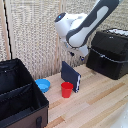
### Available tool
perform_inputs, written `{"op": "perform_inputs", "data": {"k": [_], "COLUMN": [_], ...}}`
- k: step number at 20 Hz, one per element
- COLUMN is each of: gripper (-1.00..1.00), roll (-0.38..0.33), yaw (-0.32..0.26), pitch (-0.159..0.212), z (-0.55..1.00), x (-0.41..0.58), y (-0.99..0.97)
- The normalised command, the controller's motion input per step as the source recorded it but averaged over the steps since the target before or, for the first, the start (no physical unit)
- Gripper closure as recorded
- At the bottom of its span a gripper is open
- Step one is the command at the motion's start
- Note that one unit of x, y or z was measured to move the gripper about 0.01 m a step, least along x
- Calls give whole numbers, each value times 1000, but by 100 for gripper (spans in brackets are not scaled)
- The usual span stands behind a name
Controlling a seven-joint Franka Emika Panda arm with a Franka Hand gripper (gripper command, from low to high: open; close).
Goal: Please move the gripper into proximity with the fryer handle. Once close enough, gingerly grasp the handle and gently tug the fryer basket open in your direction.
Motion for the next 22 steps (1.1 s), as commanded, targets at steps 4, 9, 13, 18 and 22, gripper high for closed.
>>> {"op": "perform_inputs", "data": {"k": [4, 9, 13, 18, 22], "gripper": [-100, -100, -100, -100, -100], "roll": [-92, -34, -6, -8, -42], "yaw": [13, 37, 105, 112, 136], "pitch": [-32, -42, -36, -7, 15], "z": [-174, -107, -80, -101, -59], "x": [0, 0, 0, 52, 126], "y": [-761, -822, -794, -694, -592]}}
